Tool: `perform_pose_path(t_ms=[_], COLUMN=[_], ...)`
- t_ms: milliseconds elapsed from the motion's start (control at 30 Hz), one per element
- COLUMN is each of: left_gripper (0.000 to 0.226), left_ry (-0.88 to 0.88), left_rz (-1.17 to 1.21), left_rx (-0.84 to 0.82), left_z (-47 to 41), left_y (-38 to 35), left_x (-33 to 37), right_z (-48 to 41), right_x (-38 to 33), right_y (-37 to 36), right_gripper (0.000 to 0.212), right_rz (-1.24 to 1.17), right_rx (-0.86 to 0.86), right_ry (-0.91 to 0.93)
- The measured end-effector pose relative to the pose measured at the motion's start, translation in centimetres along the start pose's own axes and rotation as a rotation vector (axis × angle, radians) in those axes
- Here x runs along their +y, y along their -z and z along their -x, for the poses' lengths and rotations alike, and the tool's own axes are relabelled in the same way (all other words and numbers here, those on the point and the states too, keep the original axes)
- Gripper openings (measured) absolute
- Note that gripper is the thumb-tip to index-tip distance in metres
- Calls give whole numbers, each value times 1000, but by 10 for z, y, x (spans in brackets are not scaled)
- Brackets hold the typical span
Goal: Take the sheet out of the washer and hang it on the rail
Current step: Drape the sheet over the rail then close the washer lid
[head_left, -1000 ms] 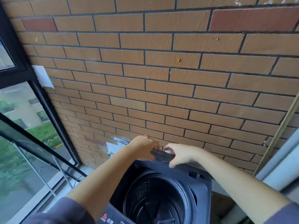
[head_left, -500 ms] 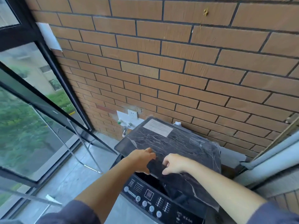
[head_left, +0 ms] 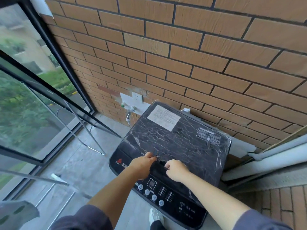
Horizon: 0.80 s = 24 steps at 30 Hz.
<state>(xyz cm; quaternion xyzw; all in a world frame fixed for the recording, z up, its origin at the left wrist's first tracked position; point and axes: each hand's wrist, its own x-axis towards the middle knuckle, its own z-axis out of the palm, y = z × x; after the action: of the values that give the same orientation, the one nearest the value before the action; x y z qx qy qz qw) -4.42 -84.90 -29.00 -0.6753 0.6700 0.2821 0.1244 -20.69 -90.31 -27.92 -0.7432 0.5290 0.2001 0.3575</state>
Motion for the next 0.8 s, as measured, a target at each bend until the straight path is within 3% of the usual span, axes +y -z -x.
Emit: perform_pose_path(t_ms=[300, 533, 667, 800], left_gripper=[60, 36, 19, 23], left_ry=[32, 258, 342, 427], left_rz=[324, 811, 1100, 1282], left_rx=[67, 343, 508, 682], left_z=[7, 69, 130, 193], left_y=[-4, 4, 4, 0], left_x=[-3, -24, -47, -68], right_z=[0, 8, 22, 50], right_x=[-3, -51, -102, -155], right_y=[-9, -1, -7, -21], right_gripper=[35, 28, 19, 17], right_rz=[-76, -320, -395, -448], right_rx=[38, 132, 68, -2], right_ry=[4, 192, 332, 476])
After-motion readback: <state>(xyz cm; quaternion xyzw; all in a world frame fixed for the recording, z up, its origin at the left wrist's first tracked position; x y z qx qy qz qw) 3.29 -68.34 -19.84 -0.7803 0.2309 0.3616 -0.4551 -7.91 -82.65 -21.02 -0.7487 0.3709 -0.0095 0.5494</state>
